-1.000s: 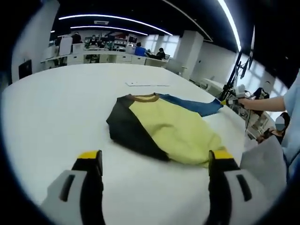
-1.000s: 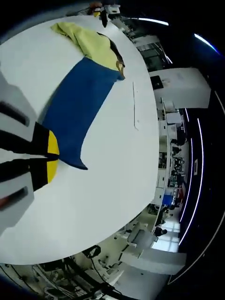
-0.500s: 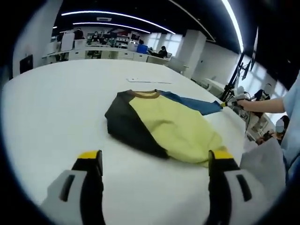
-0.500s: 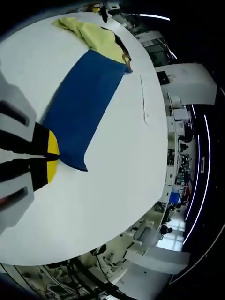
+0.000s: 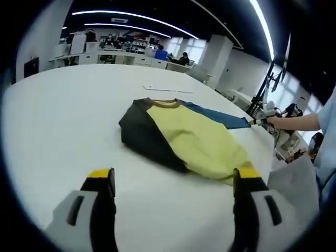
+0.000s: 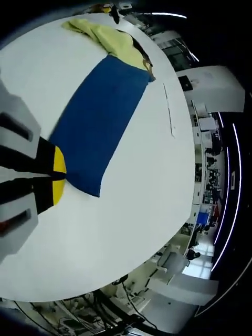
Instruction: Fold the garment on the visible template until the final outline fits inside the template.
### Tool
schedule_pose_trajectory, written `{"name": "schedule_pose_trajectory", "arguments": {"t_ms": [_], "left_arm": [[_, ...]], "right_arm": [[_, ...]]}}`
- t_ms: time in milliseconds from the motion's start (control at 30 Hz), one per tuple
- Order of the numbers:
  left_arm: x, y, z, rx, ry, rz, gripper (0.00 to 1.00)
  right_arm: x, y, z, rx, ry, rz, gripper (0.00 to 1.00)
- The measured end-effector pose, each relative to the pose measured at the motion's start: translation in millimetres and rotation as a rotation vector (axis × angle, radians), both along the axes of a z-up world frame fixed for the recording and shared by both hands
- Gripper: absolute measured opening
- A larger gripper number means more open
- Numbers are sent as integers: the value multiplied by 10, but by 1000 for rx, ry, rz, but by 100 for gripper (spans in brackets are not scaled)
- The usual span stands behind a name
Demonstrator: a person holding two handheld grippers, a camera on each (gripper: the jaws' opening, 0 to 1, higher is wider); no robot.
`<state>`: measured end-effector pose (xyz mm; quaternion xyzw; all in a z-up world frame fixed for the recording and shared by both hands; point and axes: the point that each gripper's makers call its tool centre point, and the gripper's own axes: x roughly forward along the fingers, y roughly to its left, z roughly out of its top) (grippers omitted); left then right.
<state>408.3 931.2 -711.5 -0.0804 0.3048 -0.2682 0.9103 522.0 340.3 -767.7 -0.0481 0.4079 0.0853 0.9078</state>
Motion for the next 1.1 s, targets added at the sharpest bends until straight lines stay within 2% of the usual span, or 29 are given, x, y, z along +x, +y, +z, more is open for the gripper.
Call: {"name": "schedule_pose_trajectory", "arguments": {"t_ms": [200, 233, 467, 600, 667, 867, 1100], "left_arm": [[-5, 0, 12, -8, -5, 5, 90], [-5, 2, 15, -10, -6, 6, 90], [-35, -19, 11, -17, -10, 1, 90], [-39, -12, 25, -24, -17, 3, 90], [-42, -15, 34, -26, -22, 1, 90], [-79, -23, 46, -24, -33, -15, 90], [-115, -29, 76, -23, -49, -34, 89]], "right_arm": [[9, 5, 21, -10, -10, 8, 0], [0, 7, 26, -10, -10, 6, 3], [-43, 82, 131, 11, -66, 8, 35], [-84, 221, 202, 23, -104, 43, 57], [-108, 293, 232, 28, -115, 64, 63], [-241, 557, 317, 22, -125, 152, 69], [-400, 868, 449, 6, -140, 236, 68]]}}
